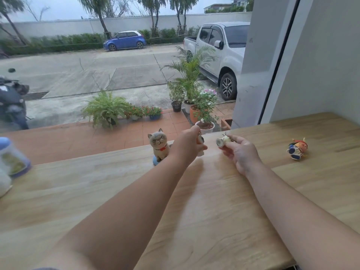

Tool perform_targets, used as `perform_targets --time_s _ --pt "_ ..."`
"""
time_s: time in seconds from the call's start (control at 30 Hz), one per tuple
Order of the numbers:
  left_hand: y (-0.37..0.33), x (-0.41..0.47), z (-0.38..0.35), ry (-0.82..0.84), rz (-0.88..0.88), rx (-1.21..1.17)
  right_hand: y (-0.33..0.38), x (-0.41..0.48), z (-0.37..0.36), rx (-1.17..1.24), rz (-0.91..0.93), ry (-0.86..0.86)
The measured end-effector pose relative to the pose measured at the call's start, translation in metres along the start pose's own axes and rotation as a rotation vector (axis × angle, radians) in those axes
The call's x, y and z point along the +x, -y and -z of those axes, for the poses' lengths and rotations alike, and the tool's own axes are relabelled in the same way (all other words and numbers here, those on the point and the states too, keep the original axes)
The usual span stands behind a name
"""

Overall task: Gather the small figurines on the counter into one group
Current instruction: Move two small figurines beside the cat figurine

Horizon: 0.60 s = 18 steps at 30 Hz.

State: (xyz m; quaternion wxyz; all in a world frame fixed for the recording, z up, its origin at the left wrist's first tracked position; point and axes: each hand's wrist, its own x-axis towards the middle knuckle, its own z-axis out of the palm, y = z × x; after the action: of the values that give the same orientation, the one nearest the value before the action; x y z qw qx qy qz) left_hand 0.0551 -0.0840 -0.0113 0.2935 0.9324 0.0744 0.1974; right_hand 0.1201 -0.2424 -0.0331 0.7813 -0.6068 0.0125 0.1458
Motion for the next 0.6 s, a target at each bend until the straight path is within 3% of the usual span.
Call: perform_targets --time_s 0.13,0.23,0.37,0.6 --pt "0.002 -0.006 0.001 -0.003 -0.002 0.064 -0.015 -0.005 -0.003 -0.624 0.435 -0.060" --pt "0.004 -0.012 -0.001 -0.019 -0.007 0.099 -0.024 -0.013 -0.009 -0.969 0.787 0.025" --pt "0.008 -0.020 -0.002 -0.016 -0.009 0.116 -0.031 -0.019 -0.015 -1.100 0.899 0.090" --pt "0.009 -0.026 0.001 0.051 -0.017 0.164 -0.039 -0.016 -0.014 -1.181 0.876 0.150"
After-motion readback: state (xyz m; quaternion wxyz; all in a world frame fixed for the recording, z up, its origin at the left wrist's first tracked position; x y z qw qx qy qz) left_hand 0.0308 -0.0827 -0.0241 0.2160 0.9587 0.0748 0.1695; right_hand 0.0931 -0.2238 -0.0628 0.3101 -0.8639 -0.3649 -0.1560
